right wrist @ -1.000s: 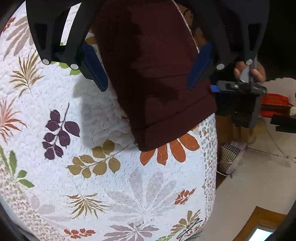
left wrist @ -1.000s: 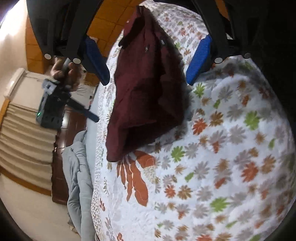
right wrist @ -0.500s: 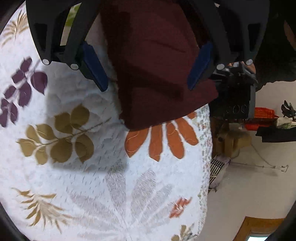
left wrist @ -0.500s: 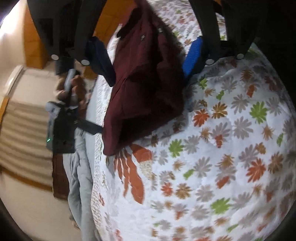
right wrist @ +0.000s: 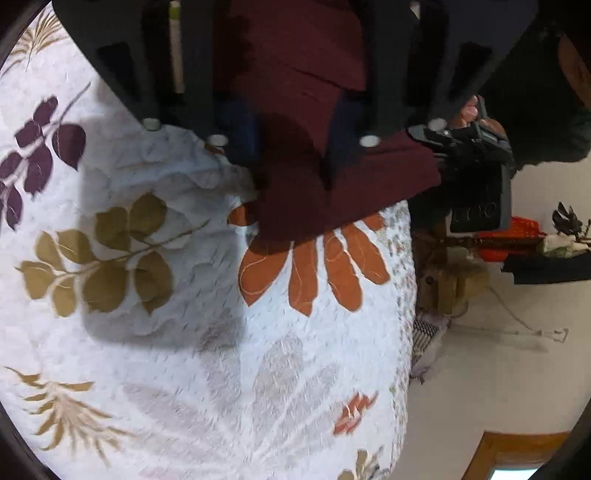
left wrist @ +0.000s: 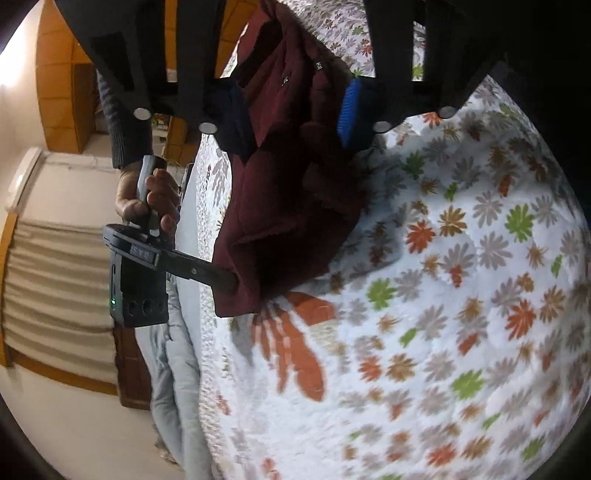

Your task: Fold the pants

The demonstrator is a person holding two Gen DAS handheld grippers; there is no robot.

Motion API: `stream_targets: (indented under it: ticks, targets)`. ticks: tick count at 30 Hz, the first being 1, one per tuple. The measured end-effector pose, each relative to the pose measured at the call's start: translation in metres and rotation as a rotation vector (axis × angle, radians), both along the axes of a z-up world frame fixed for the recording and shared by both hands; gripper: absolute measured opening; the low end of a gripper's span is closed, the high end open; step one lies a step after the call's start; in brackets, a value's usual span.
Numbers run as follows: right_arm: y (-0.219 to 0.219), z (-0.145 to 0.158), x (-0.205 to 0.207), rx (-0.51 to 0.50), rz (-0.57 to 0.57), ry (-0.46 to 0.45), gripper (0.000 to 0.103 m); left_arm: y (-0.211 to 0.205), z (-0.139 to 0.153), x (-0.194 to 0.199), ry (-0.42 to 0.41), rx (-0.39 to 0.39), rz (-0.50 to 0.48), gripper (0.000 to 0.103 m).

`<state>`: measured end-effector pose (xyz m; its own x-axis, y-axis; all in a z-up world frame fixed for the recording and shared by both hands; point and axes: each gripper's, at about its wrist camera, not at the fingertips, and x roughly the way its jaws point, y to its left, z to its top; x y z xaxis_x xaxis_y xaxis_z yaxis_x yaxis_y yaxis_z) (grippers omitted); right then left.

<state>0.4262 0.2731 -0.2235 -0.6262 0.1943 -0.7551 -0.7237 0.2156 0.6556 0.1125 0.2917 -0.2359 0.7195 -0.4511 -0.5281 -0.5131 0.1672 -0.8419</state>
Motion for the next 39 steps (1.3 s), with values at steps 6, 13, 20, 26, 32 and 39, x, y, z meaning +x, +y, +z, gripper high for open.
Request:
stream_targets:
  ticks: [6,13,20,26,32,39]
  targets:
    - [-0.015,0.045,-0.007,0.049,-0.017,-0.077,0.022,-0.012,0.035,0.011,-0.07,0.106,-0.047,0.033]
    - [-0.045,0.105,-0.014,0.106,-0.053,-0.188,0.02,-0.026,0.085,0.023,-0.145,0.237,-0.124,0.033]
    - [-0.102,0.172,-0.024,0.174,-0.142,-0.29,0.019,-0.06,0.146,0.036,-0.247,0.386,-0.246,0.033]
    - [-0.164,0.221,-0.035,0.218,-0.231,-0.364,0.018,-0.1,0.191,0.03,-0.333,0.488,-0.348,0.033]
    - [-0.217,0.255,-0.055,0.233,-0.291,-0.44,0.017,-0.145,0.224,0.024,-0.391,0.576,-0.449,0.033]
    - [-0.276,0.29,-0.08,0.261,-0.341,-0.524,0.016,-0.202,0.26,0.013,-0.474,0.678,-0.547,0.033]
